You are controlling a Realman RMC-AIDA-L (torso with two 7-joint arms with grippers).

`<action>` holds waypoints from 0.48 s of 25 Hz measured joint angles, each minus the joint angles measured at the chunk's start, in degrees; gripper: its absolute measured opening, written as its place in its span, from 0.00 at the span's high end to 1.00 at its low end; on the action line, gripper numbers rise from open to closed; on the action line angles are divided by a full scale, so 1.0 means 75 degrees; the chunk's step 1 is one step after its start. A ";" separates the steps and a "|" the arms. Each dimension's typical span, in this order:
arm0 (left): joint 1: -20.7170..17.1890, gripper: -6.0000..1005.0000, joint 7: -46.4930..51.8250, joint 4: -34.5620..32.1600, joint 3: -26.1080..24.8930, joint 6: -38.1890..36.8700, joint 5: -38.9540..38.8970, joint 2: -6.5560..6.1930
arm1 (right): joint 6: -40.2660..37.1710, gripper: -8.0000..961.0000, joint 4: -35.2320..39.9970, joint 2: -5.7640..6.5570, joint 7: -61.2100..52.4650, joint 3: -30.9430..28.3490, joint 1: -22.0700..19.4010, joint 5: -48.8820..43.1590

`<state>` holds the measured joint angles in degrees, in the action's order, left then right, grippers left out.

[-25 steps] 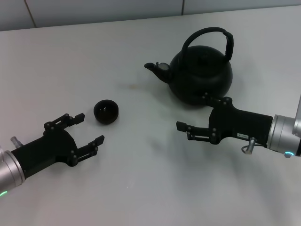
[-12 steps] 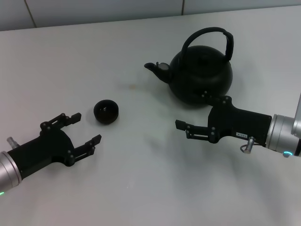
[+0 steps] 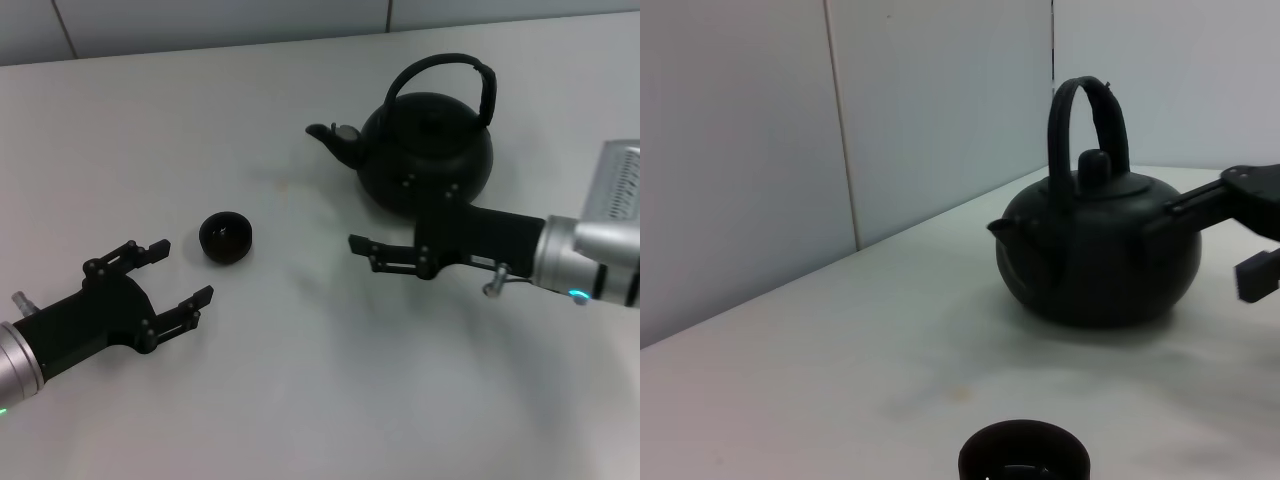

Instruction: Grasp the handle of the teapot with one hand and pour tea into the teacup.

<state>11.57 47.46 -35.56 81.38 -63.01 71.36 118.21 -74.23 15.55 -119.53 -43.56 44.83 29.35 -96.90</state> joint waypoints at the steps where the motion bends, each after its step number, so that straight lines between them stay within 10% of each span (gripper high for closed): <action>1: -0.0003 0.24 0.0000 -0.0001 0.0000 0.0000 0.0000 0.0000 | 0.0096 0.13 -0.0075 0.0002 0.0001 0.0013 0.0101 -0.0012; 12: -0.0009 0.24 0.0000 -0.0006 0.0012 -0.0009 0.0000 0.0000 | 0.0361 0.13 -0.0339 -0.0007 0.0036 0.0128 0.0524 -0.0011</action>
<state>11.51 47.46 -35.60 81.47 -63.08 71.37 118.21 -71.52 13.01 -119.58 -43.29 45.79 33.28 -96.98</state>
